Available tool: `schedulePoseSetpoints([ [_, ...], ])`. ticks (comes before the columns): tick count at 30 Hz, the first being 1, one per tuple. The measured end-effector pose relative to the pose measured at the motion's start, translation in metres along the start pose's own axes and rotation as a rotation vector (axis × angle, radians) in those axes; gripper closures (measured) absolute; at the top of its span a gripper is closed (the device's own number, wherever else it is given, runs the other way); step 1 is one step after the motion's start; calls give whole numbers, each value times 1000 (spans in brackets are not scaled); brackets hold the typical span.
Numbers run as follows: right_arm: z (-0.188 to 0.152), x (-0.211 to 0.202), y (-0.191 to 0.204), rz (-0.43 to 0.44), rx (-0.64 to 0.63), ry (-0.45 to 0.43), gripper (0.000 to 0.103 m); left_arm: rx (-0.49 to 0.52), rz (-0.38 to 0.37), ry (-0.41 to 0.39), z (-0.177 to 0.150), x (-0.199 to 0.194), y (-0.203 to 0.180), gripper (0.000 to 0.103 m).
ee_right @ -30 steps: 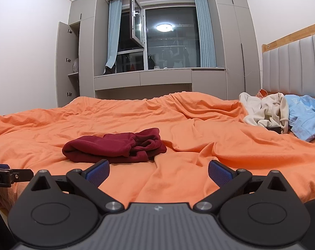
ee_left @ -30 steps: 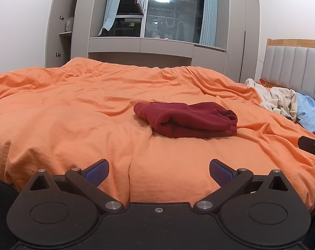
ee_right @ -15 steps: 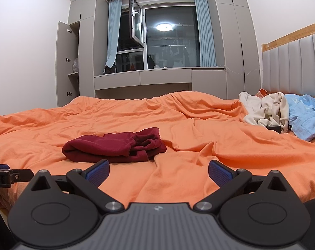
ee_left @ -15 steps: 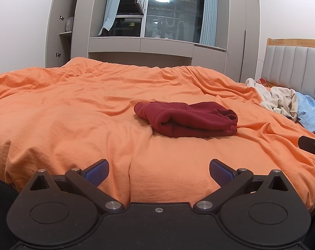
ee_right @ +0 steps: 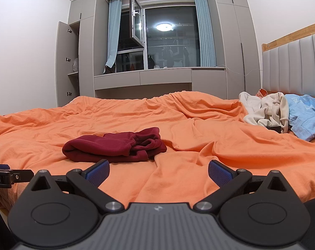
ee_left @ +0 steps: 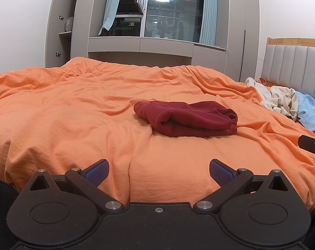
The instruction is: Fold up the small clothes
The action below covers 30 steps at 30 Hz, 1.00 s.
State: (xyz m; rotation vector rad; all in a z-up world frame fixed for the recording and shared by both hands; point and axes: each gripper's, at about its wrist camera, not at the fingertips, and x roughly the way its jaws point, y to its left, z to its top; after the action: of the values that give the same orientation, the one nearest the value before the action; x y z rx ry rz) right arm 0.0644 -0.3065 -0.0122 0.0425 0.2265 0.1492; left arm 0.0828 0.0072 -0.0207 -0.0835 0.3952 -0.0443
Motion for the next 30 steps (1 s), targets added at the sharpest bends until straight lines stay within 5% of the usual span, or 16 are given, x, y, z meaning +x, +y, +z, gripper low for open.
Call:
schedulePoseSetpoints([
  [30, -2, 1, 1, 1, -1, 4, 0, 0, 2, 1, 1, -1, -1, 1],
])
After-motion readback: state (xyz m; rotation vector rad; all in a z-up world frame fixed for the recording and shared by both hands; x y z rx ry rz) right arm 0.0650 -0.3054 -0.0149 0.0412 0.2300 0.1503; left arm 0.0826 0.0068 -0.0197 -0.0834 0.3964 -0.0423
